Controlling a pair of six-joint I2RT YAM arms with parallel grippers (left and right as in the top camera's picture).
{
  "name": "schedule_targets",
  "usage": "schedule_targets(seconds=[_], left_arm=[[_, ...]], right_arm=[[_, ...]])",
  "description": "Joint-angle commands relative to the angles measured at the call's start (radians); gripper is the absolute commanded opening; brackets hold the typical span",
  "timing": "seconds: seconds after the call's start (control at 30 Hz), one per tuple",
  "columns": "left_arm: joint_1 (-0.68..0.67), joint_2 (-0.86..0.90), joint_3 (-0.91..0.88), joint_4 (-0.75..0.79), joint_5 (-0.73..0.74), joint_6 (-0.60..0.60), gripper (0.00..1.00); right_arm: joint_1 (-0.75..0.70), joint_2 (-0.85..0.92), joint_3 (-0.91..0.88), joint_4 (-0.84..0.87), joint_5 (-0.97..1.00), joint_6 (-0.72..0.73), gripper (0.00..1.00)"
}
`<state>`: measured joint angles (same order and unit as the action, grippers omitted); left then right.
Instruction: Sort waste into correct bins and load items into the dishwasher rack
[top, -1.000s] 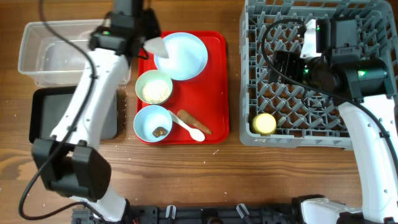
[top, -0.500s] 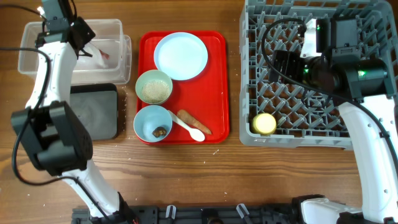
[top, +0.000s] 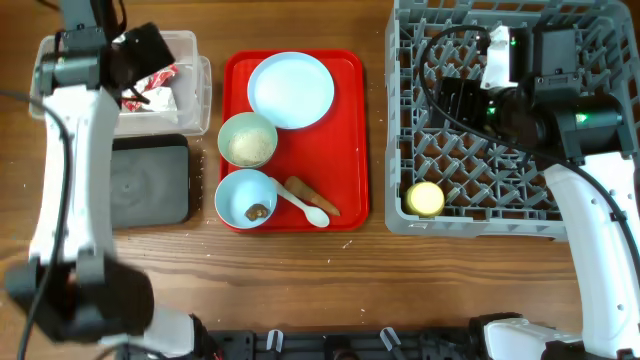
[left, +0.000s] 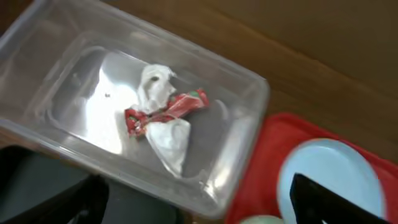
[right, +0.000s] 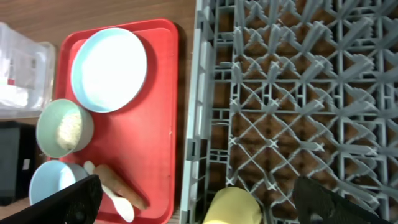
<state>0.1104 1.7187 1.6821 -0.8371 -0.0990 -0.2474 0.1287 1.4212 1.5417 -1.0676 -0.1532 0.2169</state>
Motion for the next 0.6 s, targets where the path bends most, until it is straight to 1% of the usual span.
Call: schedule_targets(seconds=[0.0, 0.07, 0.13, 0.23, 0.57], left_arm=[[-0.098, -0.133, 0.007, -0.117, 0.088, 0.035, 0.95], [-0.158, -0.162, 0.007, -0.163, 0.087, 0.035, 1.0], [-0.228, -0.166, 0.007, -0.185, 0.099, 0.031, 1.0], [-0.282, -0.166, 0.007, -0.186, 0.102, 0.031, 1.0], [-0.296, -0.166, 0.006, -0.186, 0.102, 0.031, 1.0]], right_arm=[[0.001, 0.002, 0.008, 0.023, -0.032, -0.034, 1.0], [0.001, 0.002, 0.008, 0.041, -0.032, -0.033, 1.0], [0.001, 0.002, 0.008, 0.062, -0.032, -0.033, 1.0], [0.001, 0.002, 0.008, 0.07, -0.032, -0.032, 1.0], [0.001, 0.002, 0.008, 0.089, -0.028, -0.034, 1.0]])
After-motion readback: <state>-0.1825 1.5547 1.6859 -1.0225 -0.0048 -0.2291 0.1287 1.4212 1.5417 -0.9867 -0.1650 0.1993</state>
